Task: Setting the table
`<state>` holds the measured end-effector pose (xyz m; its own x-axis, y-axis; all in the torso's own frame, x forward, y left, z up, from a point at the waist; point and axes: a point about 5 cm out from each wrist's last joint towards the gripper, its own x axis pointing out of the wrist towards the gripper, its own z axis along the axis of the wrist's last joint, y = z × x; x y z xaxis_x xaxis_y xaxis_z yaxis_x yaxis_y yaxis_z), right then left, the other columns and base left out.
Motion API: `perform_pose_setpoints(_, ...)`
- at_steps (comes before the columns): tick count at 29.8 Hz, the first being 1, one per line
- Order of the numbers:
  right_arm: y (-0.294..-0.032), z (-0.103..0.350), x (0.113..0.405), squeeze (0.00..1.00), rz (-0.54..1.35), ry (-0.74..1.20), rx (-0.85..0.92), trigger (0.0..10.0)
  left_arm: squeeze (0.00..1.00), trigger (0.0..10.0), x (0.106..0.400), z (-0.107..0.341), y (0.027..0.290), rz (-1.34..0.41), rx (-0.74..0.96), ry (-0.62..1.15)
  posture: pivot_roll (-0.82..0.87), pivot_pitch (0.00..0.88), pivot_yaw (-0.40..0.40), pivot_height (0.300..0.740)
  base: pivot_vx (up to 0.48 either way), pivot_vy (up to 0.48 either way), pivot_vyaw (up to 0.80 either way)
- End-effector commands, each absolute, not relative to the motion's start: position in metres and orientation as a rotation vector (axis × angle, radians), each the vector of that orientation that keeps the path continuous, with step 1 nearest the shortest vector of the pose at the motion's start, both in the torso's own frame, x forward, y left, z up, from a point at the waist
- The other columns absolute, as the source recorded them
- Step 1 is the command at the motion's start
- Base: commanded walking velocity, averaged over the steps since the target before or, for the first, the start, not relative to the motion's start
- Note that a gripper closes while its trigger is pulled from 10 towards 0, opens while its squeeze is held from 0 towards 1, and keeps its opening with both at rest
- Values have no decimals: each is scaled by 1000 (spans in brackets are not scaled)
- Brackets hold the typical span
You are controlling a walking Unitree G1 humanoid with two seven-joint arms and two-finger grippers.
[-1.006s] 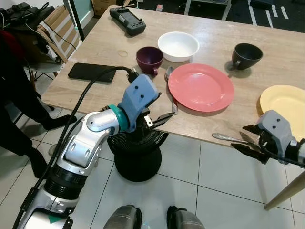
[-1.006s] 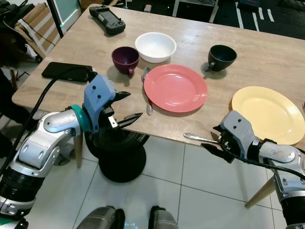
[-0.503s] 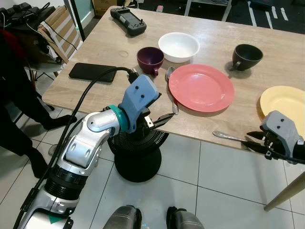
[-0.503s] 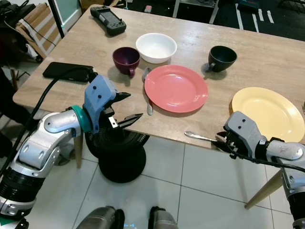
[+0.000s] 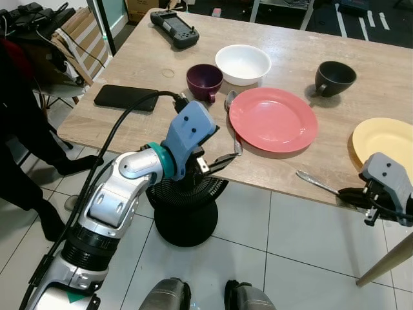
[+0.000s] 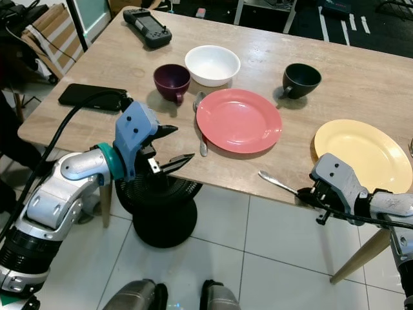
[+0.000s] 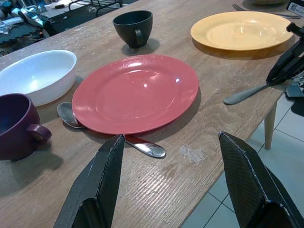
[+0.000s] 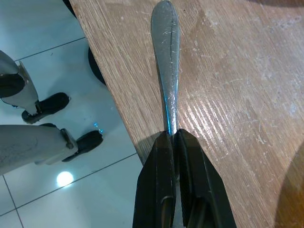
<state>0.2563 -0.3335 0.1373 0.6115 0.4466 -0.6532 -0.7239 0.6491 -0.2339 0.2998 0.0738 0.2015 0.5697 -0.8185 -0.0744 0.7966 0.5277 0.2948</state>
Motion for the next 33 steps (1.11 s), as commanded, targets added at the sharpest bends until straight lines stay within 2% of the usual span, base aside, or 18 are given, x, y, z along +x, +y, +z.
perform_pose_setpoints(1, -327, 108, 243, 0, 767, 706, -429, 0, 0, 10000, 296, 201, 72, -976, 305, -72, 75, 82, 68, 740, 0, 0, 0)
perform_pose_setpoints(2, -327, 108, 243, 0, 767, 706, -429, 0, 0, 10000, 296, 201, 72, -976, 305, -72, 75, 82, 68, 740, 0, 0, 0)
perform_pose_setpoints(3, -316, 122, 254, 0, 748, 578, -349, 0, 0, 10000, 297, 201, 71, -969, 301, -74, 74, 82, 68, 740, 0, 0, 0)
perform_pose_setpoints(4, -316, 122, 254, 0, 748, 578, -349, 0, 0, 10000, 297, 201, 71, -969, 301, -74, 74, 82, 68, 740, 0, 0, 0)
perform_pose_setpoints(5, -306, 138, 264, 0, 734, 445, -268, 157, 0, 10000, 297, 202, 71, -962, 298, -76, 73, 82, 68, 740, 0, 0, 0)
perform_pose_setpoints(6, -306, 138, 264, 0, 734, 445, -268, 157, 0, 10000, 297, 202, 71, -962, 298, -76, 73, 82, 68, 740, 0, 0, 0)
perform_pose_setpoints(7, -297, 155, 272, 0, 709, 315, -192, 10000, 0, 10000, 298, 202, 71, -959, 295, -77, 72, 81, 69, 740, 0, 0, 0)
perform_pose_setpoints(9, -297, 155, 272, 0, 709, 315, -192, 10000, 0, 10000, 298, 202, 71, -959, 295, -77, 72, 81, 69, 740, 0, 0, 0)
perform_pose_setpoints(10, -284, 173, 282, 0, 662, 156, -117, 10000, 0, 10000, 298, 202, 69, -959, 293, -80, 66, 81, 74, 740, 0, 0, 0)
perform_pose_setpoints(13, -274, 178, 288, 0, 619, 78, -113, 10000, 0, 10000, 299, 203, 68, -960, 291, -82, 65, 82, 74, 740, 0, 0, 0)
perform_pose_setpoints(25, -266, 183, 298, 0, 545, 8, -119, 10000, 0, 10000, 299, 203, 68, -954, 290, -83, 68, 79, 67, 740, 0, 0, 0)
perform_pose_setpoints(29, -249, 182, 308, 0, 433, -68, -122, 10000, 0, 10000, 300, 203, 68, -923, 287, -89, 76, 77, 58, 740, 0, 0, 0)
perform_pose_setpoints(33, -233, 179, 314, 0, 311, -123, -51, 10000, 0, 10000, 305, 204, 70, -860, 282, -91, 84, 78, 61, 740, 0, 0, 0)
